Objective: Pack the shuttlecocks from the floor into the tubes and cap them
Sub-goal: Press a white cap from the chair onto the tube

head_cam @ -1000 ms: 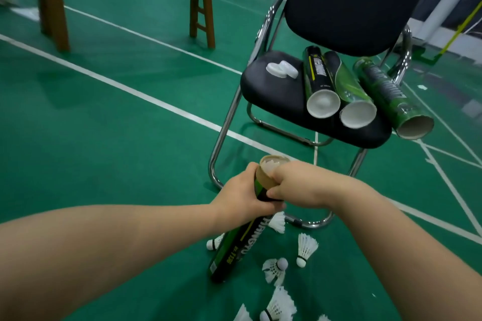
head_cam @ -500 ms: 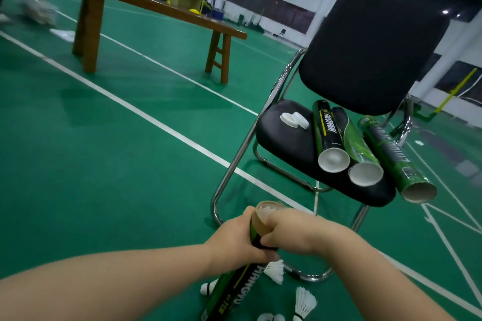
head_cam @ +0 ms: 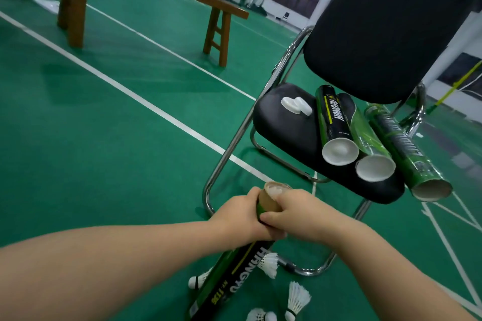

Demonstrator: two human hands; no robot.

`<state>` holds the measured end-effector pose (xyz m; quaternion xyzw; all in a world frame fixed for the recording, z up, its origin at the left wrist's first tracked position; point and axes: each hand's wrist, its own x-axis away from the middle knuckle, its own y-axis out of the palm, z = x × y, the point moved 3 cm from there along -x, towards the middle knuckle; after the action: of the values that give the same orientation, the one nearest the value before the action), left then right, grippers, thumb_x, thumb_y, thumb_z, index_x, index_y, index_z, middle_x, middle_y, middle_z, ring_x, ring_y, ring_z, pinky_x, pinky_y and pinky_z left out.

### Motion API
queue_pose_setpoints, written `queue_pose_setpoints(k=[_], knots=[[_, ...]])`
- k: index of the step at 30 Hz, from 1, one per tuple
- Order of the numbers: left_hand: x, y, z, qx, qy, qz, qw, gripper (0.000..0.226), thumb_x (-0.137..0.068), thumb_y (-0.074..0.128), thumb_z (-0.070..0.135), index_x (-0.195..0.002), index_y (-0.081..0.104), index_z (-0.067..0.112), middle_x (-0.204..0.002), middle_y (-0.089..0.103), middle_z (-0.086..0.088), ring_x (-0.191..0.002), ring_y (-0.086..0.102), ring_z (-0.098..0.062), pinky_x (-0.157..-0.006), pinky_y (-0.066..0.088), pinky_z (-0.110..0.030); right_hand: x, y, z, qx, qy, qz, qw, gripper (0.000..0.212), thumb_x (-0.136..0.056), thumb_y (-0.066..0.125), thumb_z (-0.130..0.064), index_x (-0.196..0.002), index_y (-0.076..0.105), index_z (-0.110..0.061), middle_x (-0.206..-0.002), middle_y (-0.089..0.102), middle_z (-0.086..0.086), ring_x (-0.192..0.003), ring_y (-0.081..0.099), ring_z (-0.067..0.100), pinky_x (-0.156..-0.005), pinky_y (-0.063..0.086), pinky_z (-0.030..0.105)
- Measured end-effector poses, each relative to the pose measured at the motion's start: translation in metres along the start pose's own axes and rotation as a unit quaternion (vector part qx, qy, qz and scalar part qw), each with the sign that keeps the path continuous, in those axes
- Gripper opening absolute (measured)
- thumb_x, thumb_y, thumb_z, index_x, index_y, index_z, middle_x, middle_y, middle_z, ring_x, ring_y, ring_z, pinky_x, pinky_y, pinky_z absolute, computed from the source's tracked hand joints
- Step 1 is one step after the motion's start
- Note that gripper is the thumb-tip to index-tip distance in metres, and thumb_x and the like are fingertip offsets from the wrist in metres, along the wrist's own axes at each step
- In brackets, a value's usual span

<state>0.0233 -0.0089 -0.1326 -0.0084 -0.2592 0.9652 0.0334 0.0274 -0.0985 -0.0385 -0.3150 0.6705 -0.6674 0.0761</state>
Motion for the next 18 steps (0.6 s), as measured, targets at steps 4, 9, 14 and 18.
queue_pose_setpoints(k=[4,9,14,18], knots=[[-0.015,-0.001,0.0,-0.007,-0.002,-0.001,1.0,0.058,-0.064,0.078,0.048,-0.105,0.047,0.022,-0.093,0.065,0.002,-0.084,0.062,-0.017,-0.076,0.053,-0.036,-0.016,-0.005,0.011,0.017,0.003,-0.019,1.0,0.034,-0.089,0.052,-0.036,-0.119,0.048,-0.02,-0.113,0.056,0.002,-0.096,0.05,0.017,-0.079,0.041,0.027],[-0.039,-0.015,0.01,-0.025,0.008,-0.017,0.999,0.056,-0.066,0.078,0.051,-0.103,0.046,0.025,-0.094,0.063,0.004,-0.084,0.061,-0.015,-0.073,0.053,-0.031,-0.035,-0.026,0.025,-0.005,0.006,-0.041,0.999,0.053,-0.091,0.048,-0.046,-0.133,0.046,-0.014,-0.139,0.049,0.002,-0.124,0.047,0.019,-0.104,0.036,0.032],[-0.074,-0.045,0.027,0.012,0.03,-0.001,0.999,0.059,-0.068,0.077,0.053,-0.113,0.053,0.023,-0.097,0.064,0.008,-0.088,0.062,-0.01,-0.08,0.052,-0.028,-0.059,-0.085,0.036,-0.118,0.033,0.113,0.986,0.047,-0.091,0.042,-0.052,-0.084,0.073,-0.017,-0.087,0.071,0.0,-0.087,0.065,0.019,-0.089,0.049,0.038],[-0.099,-0.078,0.036,0.064,0.024,0.07,0.995,0.057,-0.069,0.076,0.053,-0.112,0.057,0.021,-0.096,0.064,0.01,-0.085,0.061,-0.007,-0.072,0.048,-0.02,-0.102,-0.127,0.05,-0.141,0.044,0.315,0.938,0.033,-0.092,0.047,-0.033,-0.077,0.07,-0.015,-0.084,0.071,0.007,-0.089,0.064,0.028,-0.089,0.049,0.043]])
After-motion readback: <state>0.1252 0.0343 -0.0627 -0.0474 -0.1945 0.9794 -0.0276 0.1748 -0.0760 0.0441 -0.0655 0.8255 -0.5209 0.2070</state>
